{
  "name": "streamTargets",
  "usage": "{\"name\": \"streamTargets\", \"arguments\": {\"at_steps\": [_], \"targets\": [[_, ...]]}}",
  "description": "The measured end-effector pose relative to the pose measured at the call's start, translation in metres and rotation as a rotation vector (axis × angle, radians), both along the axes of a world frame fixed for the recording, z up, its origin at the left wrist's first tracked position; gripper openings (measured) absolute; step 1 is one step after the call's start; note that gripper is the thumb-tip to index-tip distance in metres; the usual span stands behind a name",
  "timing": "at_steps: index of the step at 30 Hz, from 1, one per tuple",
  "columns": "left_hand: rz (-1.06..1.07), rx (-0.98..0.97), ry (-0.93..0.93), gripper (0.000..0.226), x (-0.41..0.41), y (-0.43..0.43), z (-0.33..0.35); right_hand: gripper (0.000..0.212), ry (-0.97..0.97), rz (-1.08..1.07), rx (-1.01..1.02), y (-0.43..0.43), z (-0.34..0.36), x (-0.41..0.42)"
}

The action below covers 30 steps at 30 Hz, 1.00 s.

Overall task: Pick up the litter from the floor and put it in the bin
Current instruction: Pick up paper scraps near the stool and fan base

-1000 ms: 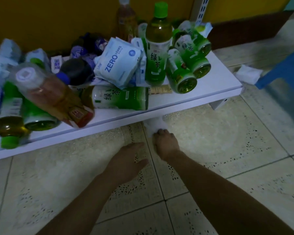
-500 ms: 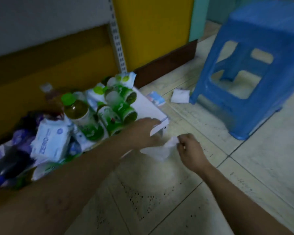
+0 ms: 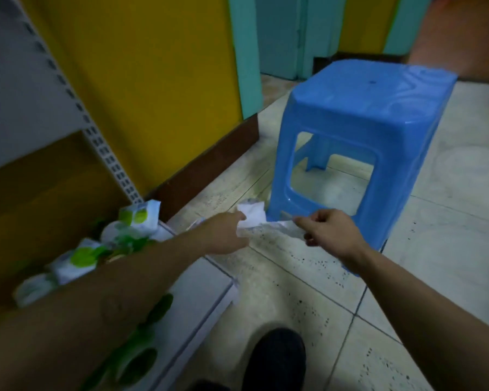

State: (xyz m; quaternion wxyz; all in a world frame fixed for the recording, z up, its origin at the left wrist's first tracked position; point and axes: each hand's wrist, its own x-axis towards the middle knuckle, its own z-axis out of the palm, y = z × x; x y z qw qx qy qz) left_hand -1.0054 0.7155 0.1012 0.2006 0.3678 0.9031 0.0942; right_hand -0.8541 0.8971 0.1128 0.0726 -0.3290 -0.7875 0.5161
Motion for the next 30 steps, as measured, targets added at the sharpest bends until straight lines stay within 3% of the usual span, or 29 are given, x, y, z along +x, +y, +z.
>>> {"name": "streamTargets", "arguments": {"at_steps": [4,7,11,16,20,24,30], "targets": [[-0.012,-0.070,-0.094,0.060,-0.048,0.039,-0.064,0.006,-0.091,-0.023,0.037,0.027,-0.022,-0.028],[0.044,-0.060,-0.167,0.053,-0.077,0.061,-0.105,0.014,-0.122,-0.035,0.031,0.040,-0.039,-0.045],[0.115,-0.086,-0.166,0.062,-0.108,0.086,-0.156,0.018,-0.125,-0.018,-0.009,0.050,-0.066,-0.059],[-0.005,-0.286,-0.116,0.060,-0.132,0.105,-0.196,0.021,-0.136,0.031,-0.042,0.065,-0.096,-0.070],[-0.023,-0.203,0.095,0.053,-0.129,0.102,-0.201,0.021,-0.141,0.043,-0.038,0.076,-0.111,-0.075],[-0.001,-0.166,0.153,0.040,-0.115,0.093,-0.185,0.025,-0.124,0.027,-0.077,0.077,-0.113,-0.074],[-0.092,-0.009,0.006,0.036,-0.084,0.109,-0.115,0.024,-0.063,-0.104,-0.080,0.084,-0.092,-0.050]]}}
